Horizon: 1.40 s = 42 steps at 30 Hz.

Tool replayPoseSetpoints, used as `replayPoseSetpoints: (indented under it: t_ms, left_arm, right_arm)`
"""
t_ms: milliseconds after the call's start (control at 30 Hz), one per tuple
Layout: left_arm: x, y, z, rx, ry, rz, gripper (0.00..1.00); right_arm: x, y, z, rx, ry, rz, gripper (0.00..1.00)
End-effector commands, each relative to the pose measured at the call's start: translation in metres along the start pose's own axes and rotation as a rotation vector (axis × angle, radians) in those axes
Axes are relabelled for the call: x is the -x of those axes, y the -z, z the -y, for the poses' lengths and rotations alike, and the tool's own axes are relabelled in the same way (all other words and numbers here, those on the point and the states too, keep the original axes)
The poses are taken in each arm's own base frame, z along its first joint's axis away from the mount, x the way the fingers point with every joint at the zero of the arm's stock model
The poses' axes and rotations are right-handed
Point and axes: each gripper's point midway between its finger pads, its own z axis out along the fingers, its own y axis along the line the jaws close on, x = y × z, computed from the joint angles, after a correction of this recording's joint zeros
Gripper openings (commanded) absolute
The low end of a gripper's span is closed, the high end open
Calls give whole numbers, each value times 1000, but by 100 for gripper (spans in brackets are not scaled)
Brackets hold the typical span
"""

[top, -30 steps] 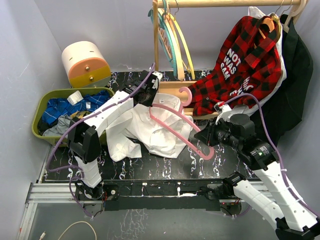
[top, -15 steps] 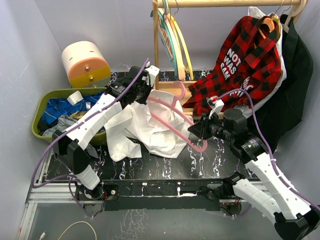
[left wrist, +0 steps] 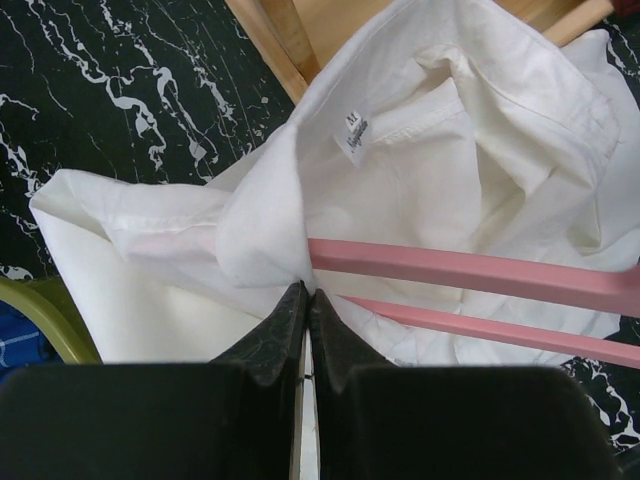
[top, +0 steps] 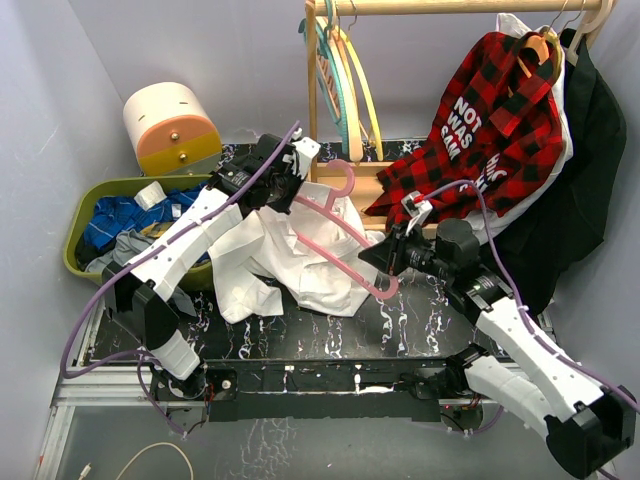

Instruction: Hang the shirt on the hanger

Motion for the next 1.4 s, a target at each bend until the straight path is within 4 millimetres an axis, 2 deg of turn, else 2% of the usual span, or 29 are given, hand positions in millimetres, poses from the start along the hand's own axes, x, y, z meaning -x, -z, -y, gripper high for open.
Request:
replayPoseSetpoints:
  t_ms: [0, 200, 367, 633, 867, 933, 1067, 1100, 1133, 1200, 1233, 1300, 1367]
  left_arm:
    - [22, 43, 1, -51, -5, 93, 0]
    - [24, 56, 9, -108, -9, 103, 0]
    - [24, 63, 25, -203, -6, 97, 0]
    - [16, 55, 30, -227, -19, 65, 0]
    - [-7, 55, 45, -304, -24, 9, 0]
    - [-16, 57, 54, -358, -25, -14, 0]
    - [-27, 55, 58, -375, -24, -38, 0]
    - [-32, 55, 61, -390, -32, -51, 3]
    - [-37, 58, 67, -436, -56, -66, 21]
    - [-53, 80, 91, -648, -168, -97, 80]
    - [-63, 95, 102, -757, -236, -104, 94]
    - [-72, 109, 107, -836, -294, -86, 97]
    - [-68, 107, 92, -805, -285, -37, 97]
  right_arm:
    - [33, -12, -16, 102, 60, 134, 8]
    - [31, -32, 1, 74, 57, 118, 8]
    - [34, -43, 8, 66, 68, 131, 8]
    - [37, -57, 7, 112, 56, 153, 8]
    - [44, -62, 20, 58, 43, 216, 8]
    - [46, -62, 20, 62, 38, 241, 8]
    - [44, -66, 20, 80, 43, 237, 8]
    - [41, -68, 19, 89, 46, 230, 8]
    - [37, -70, 19, 100, 51, 220, 8]
    - [29, -75, 19, 124, 67, 201, 8]
    - [25, -77, 20, 129, 74, 195, 8]
    - [17, -80, 23, 134, 97, 195, 8]
    - [12, -80, 26, 131, 127, 215, 8]
